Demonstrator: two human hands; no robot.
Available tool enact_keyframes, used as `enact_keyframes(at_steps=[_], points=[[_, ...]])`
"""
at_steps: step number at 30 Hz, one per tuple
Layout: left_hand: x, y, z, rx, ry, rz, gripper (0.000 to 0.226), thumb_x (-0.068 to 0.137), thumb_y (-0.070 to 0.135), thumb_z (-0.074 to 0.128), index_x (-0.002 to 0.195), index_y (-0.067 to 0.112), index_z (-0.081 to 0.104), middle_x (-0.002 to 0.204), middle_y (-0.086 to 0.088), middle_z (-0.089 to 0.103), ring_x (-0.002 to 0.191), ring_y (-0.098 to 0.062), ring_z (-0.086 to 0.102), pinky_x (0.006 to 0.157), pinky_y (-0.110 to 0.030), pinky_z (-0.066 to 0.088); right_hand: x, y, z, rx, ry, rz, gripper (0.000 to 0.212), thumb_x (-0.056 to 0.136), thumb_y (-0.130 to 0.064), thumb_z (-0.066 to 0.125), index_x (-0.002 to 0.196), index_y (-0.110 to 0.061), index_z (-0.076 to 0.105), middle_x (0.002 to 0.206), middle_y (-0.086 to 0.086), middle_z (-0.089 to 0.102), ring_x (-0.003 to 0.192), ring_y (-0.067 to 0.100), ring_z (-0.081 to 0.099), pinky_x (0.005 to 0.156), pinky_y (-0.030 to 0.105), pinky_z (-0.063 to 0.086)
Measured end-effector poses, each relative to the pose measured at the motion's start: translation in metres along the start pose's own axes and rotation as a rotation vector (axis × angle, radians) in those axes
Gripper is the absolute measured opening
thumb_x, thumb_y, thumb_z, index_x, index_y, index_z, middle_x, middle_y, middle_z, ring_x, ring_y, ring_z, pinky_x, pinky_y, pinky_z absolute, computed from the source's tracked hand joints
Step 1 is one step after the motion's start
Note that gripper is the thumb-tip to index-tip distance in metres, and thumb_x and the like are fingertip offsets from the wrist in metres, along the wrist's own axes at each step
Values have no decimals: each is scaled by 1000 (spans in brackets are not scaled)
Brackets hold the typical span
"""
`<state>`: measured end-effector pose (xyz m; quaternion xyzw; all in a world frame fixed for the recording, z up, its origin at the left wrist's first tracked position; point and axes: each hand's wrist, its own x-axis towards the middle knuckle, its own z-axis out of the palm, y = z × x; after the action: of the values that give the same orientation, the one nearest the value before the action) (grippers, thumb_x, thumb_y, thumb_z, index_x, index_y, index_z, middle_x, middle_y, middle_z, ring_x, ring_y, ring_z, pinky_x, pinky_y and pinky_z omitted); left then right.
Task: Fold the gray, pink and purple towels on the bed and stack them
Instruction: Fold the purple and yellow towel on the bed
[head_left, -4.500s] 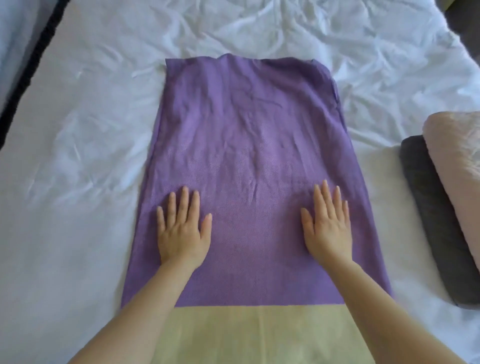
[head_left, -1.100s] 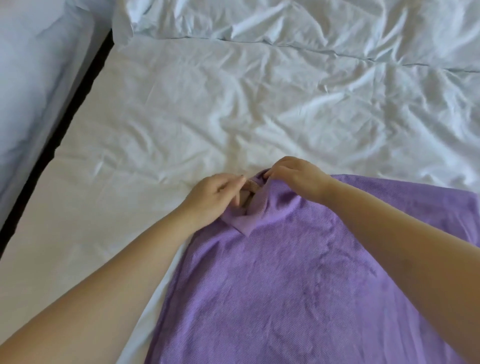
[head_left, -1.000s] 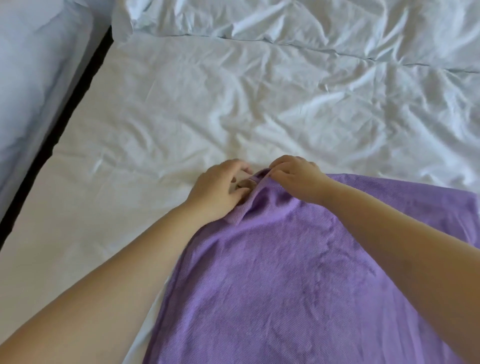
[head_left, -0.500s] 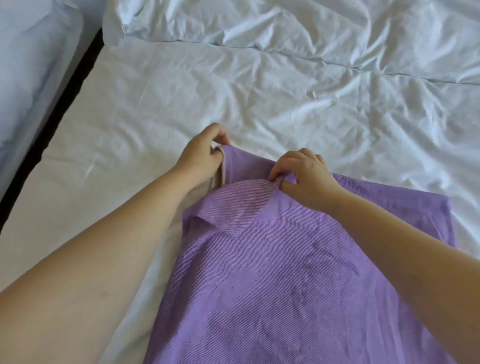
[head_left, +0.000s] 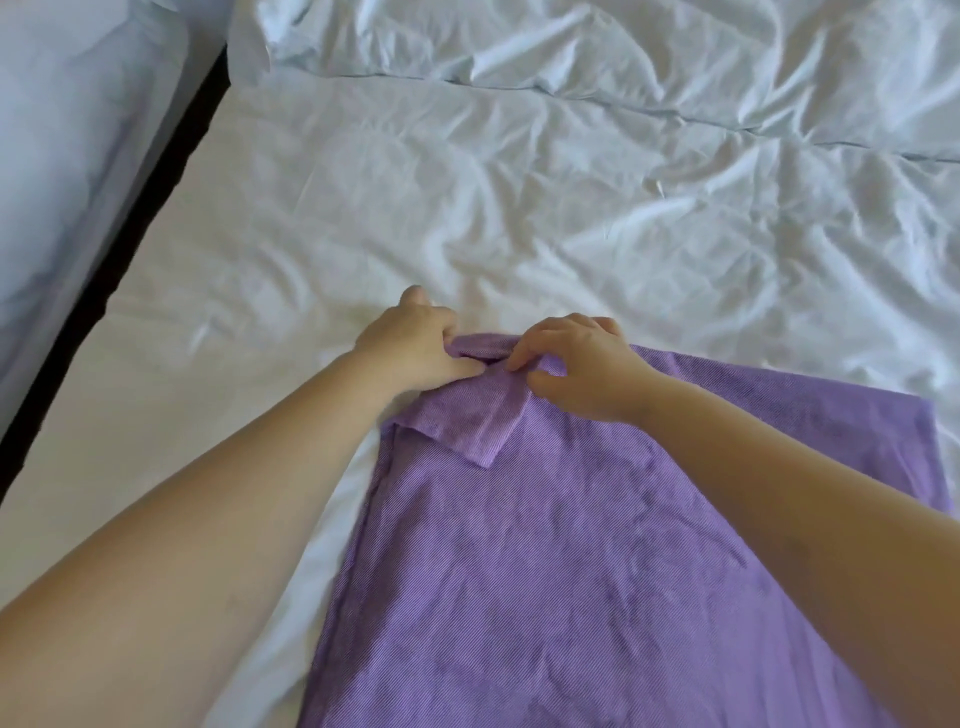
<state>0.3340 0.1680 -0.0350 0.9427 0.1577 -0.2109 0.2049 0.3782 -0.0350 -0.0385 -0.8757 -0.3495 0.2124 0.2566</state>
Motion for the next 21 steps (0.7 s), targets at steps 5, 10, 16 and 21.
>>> enact_keyframes(at_steps=[5, 10, 16, 21], points=[[-5, -6, 2, 12, 167, -76, 18, 75, 15, 62, 86, 20, 49, 81, -1, 55, 72, -25, 54, 53, -28, 34, 9, 1, 5, -91, 61, 18, 18, 86, -45, 58, 92, -31, 68, 112, -17, 59, 109, 11, 48, 100, 31, 23], [-3, -2, -3, -688, 219, -226, 17, 86, 8, 56, 101, 18, 57, 101, -9, 64, 91, -25, 63, 78, -34, 54, 3, 1, 4, -235, -77, -100, 53, 71, -48, 74, 119, -38, 53, 124, -15, 49, 112, 11, 44, 104, 34, 24], [-7, -11, 0, -1238, -26, -136, 22, 89, 5, 61, 108, 18, 58, 99, -5, 66, 79, -11, 68, 70, -23, 55, 4, 0, 2, -100, 71, -93, 22, 86, -34, 62, 109, -33, 63, 114, -11, 55, 109, 15, 50, 103, 34, 28], [3, -25, 4, -590, 183, -62, 14, 88, 15, 65, 101, 19, 66, 98, -3, 71, 92, -16, 65, 86, -27, 49, 2, 6, 1, -89, -38, -67, 53, 77, -38, 68, 127, -38, 50, 133, -12, 46, 123, 14, 42, 106, 33, 21]])
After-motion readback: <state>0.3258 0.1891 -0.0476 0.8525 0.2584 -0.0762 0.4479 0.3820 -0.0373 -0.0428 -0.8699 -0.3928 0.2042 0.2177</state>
